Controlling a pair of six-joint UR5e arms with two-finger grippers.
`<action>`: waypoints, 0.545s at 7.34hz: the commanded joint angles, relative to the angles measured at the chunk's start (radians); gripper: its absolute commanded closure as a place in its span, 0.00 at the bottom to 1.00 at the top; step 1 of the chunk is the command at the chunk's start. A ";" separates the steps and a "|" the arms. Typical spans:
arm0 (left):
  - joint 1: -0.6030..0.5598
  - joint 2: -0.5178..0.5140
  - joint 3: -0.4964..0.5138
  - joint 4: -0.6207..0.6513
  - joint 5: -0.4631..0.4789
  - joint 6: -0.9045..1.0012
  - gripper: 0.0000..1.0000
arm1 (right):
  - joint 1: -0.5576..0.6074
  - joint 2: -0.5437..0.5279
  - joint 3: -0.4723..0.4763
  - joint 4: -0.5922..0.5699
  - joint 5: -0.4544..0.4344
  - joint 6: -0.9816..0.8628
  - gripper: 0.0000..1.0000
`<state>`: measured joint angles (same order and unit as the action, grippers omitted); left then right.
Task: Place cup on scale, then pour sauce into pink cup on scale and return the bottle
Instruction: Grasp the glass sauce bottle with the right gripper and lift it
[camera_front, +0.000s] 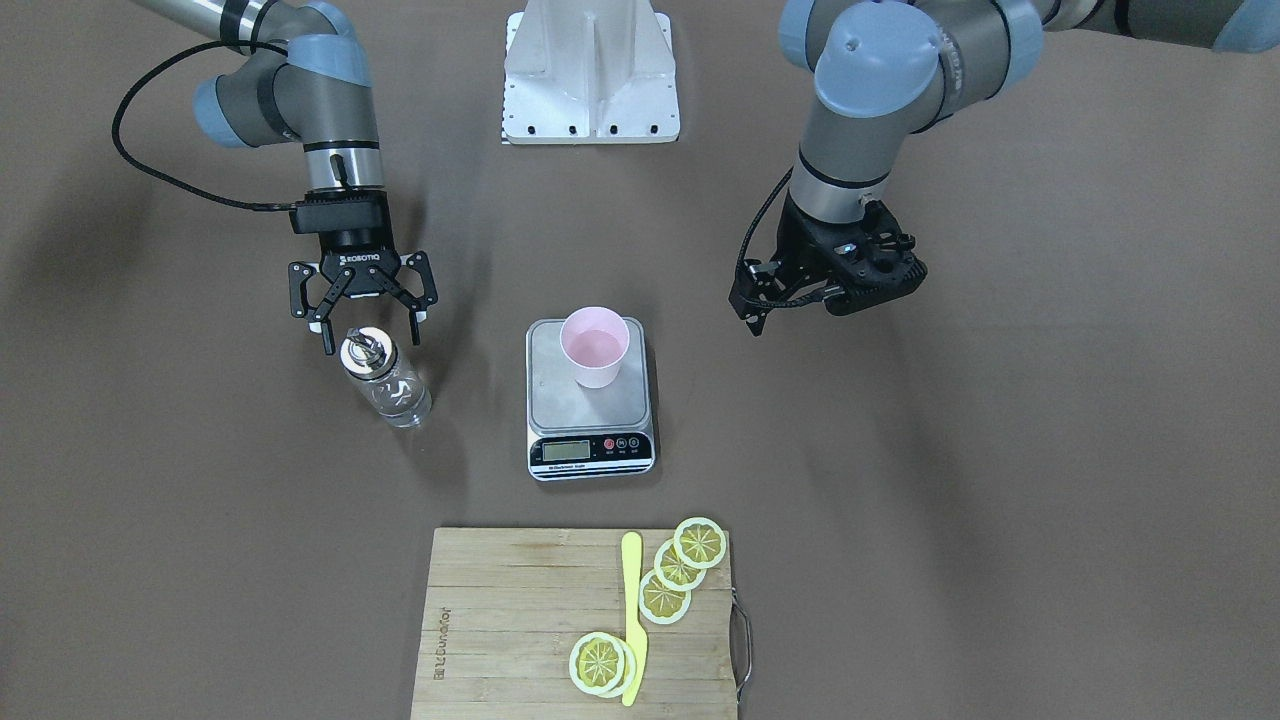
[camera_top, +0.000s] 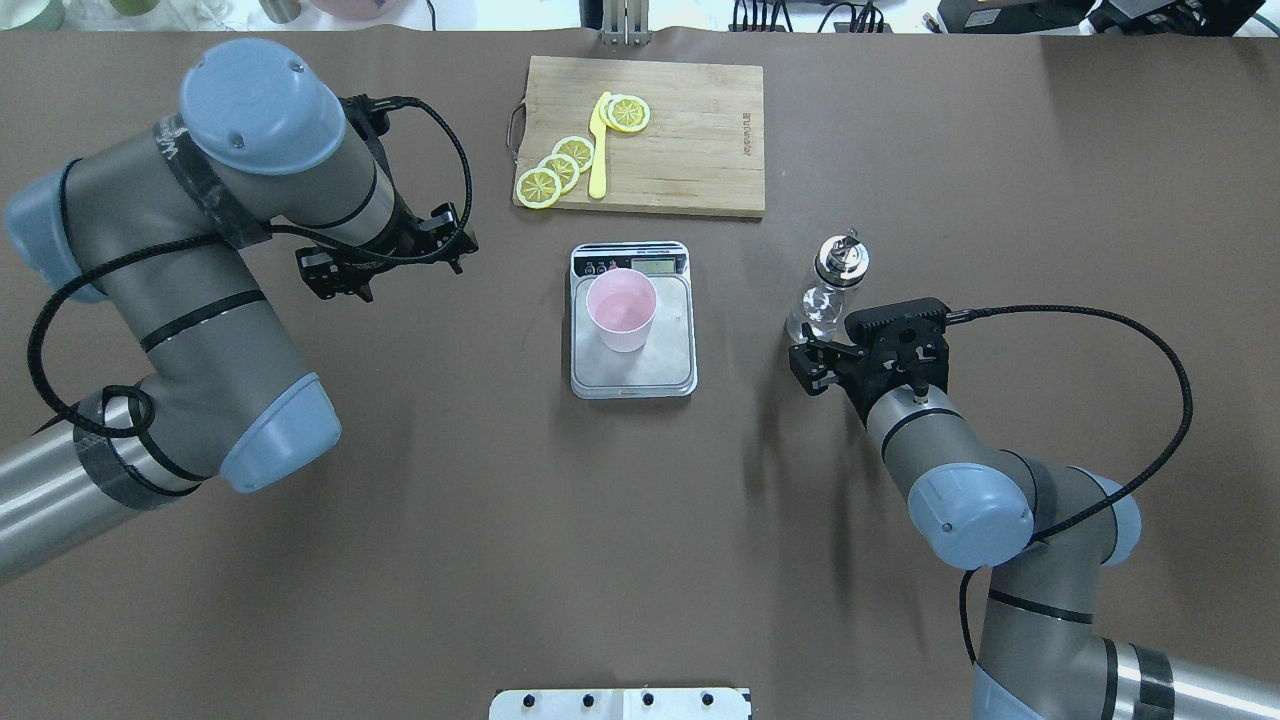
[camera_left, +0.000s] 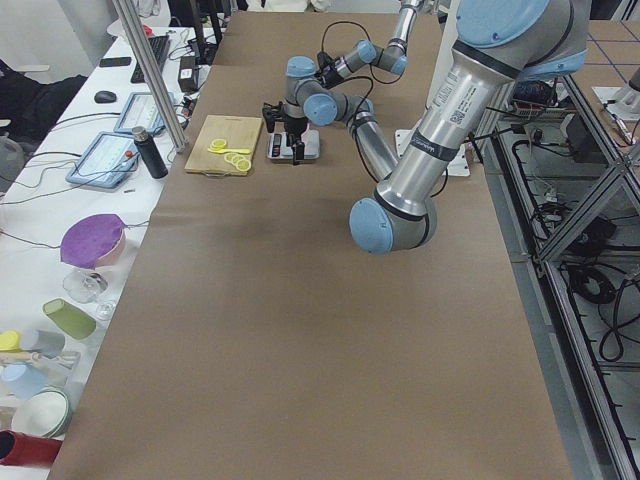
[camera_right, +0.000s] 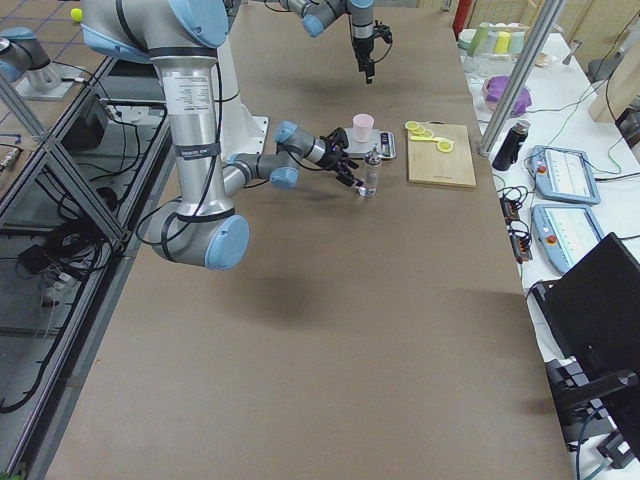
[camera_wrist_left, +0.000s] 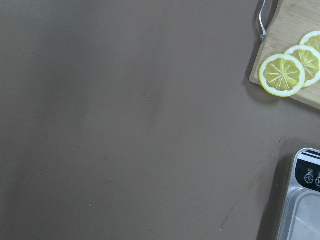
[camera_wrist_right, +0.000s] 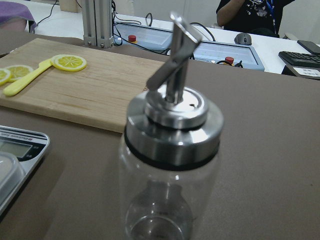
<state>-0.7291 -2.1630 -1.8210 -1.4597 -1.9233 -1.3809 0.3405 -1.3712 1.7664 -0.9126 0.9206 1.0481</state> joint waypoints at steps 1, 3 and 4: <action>0.000 0.000 0.002 -0.001 0.000 -0.001 0.02 | 0.003 0.033 -0.025 0.009 -0.002 0.000 0.00; 0.000 0.000 0.012 -0.001 0.000 -0.001 0.02 | 0.029 0.044 -0.054 0.012 0.001 -0.002 0.00; 0.000 -0.001 0.012 -0.001 0.000 -0.003 0.02 | 0.040 0.044 -0.061 0.020 0.004 -0.003 0.00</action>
<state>-0.7287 -2.1631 -1.8109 -1.4603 -1.9236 -1.3824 0.3655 -1.3304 1.7190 -0.8994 0.9216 1.0464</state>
